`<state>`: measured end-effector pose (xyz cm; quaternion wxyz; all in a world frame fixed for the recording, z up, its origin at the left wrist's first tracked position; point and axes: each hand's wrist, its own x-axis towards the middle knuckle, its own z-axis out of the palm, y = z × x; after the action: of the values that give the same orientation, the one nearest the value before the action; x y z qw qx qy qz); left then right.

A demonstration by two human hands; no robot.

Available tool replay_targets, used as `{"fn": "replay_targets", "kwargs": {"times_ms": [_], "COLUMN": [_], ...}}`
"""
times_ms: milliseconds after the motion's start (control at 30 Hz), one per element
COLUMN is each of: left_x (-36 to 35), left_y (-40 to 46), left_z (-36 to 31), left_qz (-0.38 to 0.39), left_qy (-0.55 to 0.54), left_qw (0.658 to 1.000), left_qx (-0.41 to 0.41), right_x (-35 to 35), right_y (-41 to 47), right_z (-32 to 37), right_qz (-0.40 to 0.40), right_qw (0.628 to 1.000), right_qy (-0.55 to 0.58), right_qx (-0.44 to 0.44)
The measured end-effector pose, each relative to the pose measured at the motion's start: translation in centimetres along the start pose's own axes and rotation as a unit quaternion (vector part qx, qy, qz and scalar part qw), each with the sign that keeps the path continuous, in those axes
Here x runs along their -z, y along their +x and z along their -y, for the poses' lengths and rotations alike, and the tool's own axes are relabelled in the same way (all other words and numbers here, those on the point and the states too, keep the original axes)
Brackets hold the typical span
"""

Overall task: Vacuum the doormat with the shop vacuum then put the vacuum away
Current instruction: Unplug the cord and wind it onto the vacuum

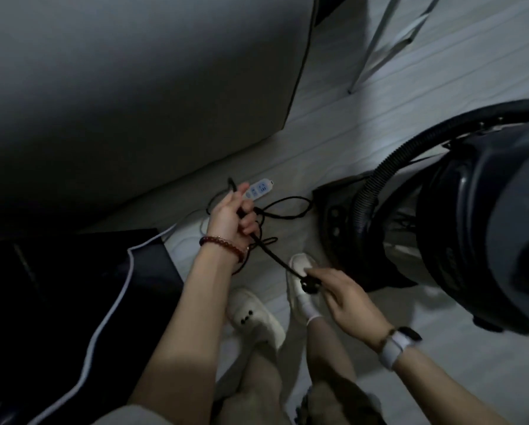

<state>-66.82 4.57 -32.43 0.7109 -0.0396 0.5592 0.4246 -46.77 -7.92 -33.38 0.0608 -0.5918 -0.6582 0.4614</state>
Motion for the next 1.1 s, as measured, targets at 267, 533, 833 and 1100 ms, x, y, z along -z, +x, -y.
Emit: {"fn": "replay_targets", "kwargs": {"times_ms": [267,533,833,1100], "left_x": [2.5,3.2,0.0,0.9], "left_y": [-15.4,-24.4,-31.3,-33.4], "left_z": [0.1,4.6,15.7,20.2], "left_qz": [0.222,0.272,0.273,0.053], "left_qy": [0.425,0.533,0.529,0.558], "left_qw": [0.877,0.801,0.803,0.823], "left_qx": [-0.041,-0.017,-0.037,-0.096], "right_x": [6.0,10.4,8.2,10.7], "right_y": [0.6,-2.3,-14.0,-23.4], "right_z": [10.1,13.8,6.0,6.3], "right_qz": [0.017,-0.027,0.084,0.093], "right_qw": [0.678,0.922,0.625,0.92], "right_qy": [0.66,0.283,0.687,0.341], "right_qx": [-0.323,-0.263,-0.362,-0.167]}}
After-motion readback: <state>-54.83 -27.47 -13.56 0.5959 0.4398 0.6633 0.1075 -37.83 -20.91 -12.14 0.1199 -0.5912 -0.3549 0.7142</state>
